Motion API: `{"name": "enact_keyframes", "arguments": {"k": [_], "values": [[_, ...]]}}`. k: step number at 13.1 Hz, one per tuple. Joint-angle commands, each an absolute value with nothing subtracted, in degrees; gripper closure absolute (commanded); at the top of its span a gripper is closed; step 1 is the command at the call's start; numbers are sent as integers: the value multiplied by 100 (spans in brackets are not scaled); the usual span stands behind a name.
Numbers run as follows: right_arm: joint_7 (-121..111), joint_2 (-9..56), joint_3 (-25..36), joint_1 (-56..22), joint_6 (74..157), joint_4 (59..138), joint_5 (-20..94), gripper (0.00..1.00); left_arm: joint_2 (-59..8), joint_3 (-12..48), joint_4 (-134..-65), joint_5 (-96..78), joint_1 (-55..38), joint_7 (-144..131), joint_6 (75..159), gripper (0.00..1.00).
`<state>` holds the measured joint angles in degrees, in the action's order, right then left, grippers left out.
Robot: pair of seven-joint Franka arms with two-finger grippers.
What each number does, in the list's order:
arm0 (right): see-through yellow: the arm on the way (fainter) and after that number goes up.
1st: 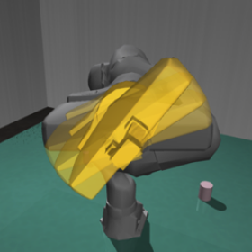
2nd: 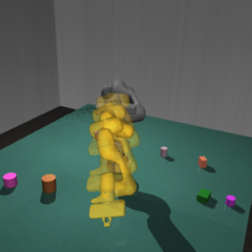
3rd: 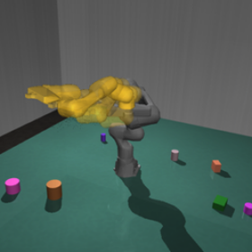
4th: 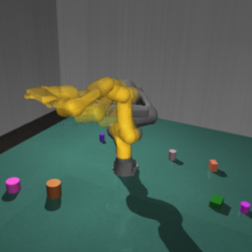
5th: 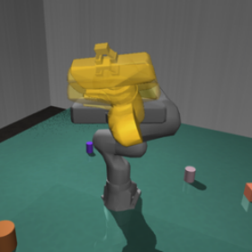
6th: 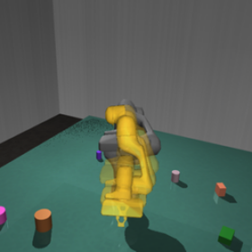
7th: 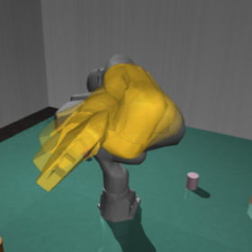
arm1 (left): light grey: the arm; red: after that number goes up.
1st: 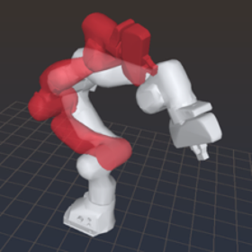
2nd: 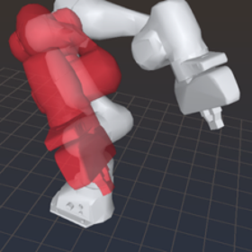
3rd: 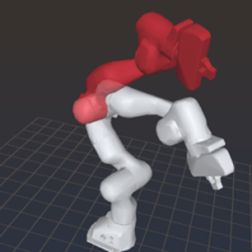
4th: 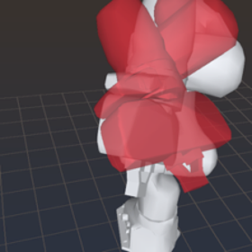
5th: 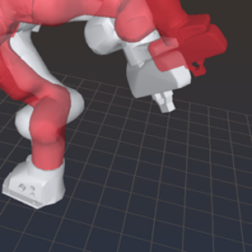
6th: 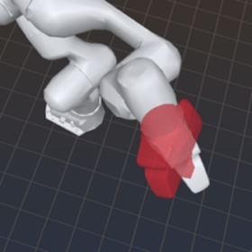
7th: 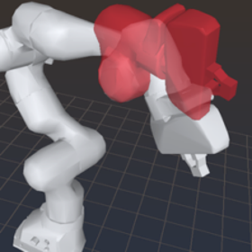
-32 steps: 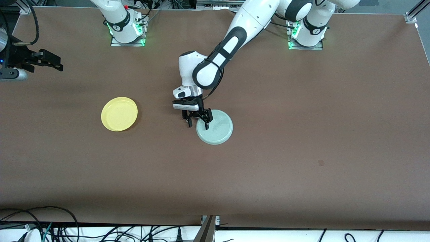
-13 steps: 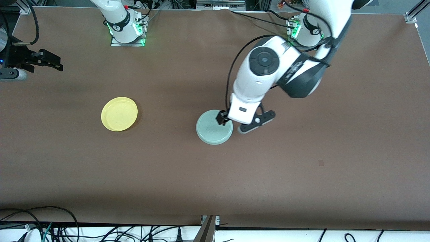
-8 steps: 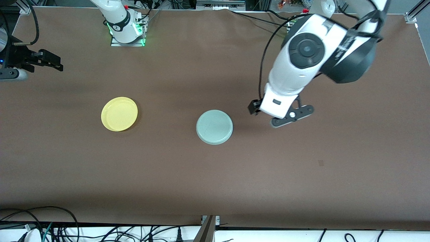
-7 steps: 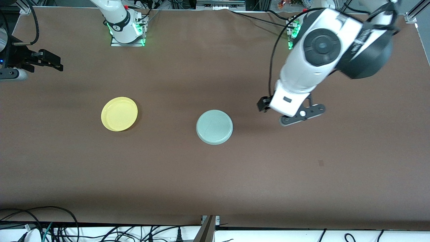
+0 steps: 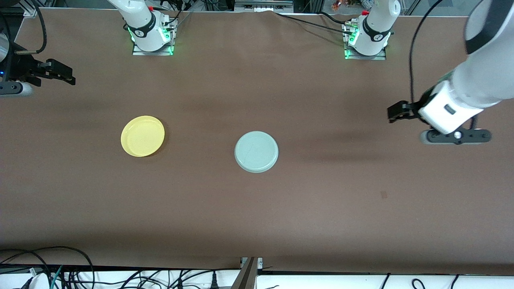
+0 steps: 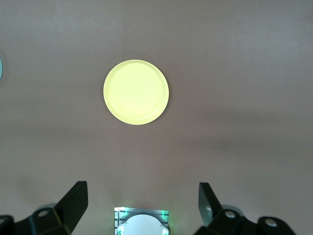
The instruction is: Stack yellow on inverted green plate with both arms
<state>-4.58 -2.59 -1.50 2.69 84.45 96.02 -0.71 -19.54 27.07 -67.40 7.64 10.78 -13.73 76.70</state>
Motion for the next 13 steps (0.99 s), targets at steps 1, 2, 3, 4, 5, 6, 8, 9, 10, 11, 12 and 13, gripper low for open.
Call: {"name": "enact_keyframes", "arguments": {"k": [1, 2, 3, 4, 5, 6, 8, 9, 10, 11, 12, 13], "values": [[-475, -255, -167, 272, 8358, 9519, -123, 0, -1469, 2698, -7048, 729, 1291, -828, 7463, 0], [-475, -255, -167, 272, 8358, 9519, -123, 0, -1259, 2716, -7223, 782, 1405, -704, 7427, 0], [-475, -255, -167, 272, 8358, 9519, -123, 0, -978, 2742, -7529, 782, 1572, -634, 7470, 0], [-475, -246, -167, 272, 8358, 9510, -123, 0, -828, 2751, -7741, 774, 1634, -528, 7540, 0], [-475, -255, -167, 272, 8358, 9518, -123, 0, -800, 2742, -7839, 747, 1635, -493, 7611, 0], [-475, -246, -167, 281, 8350, 9519, -123, 0, -809, 2742, -7883, 712, 1643, -492, 7637, 0], [-474, -255, -158, 281, 8350, 9519, -114, 0, -800, 2742, -8006, 694, 1714, -492, 7830, 0], [-457, -264, -158, 281, 8341, 9519, -114, 0, -800, 2742, -8033, 686, 1714, -492, 7866, 0], [-440, -264, -150, 281, 8297, 9519, -123, 0, -800, 2742, -8051, 686, 1731, -492, 7910, 0], [-413, -272, -149, 281, 8314, 9510, -140, 0, -791, 2742, -8068, 659, 1775, -483, 7910, 0], [-457, -264, -132, 290, 8306, 9510, -141, 0, -782, 2716, -8068, 494, 1836, -475, 7928, 0], [-457, -264, -141, 290, 8340, 9510, -149, 0, -747, 2568, -8086, 405, 1785, -466, 7945, 0]]}}
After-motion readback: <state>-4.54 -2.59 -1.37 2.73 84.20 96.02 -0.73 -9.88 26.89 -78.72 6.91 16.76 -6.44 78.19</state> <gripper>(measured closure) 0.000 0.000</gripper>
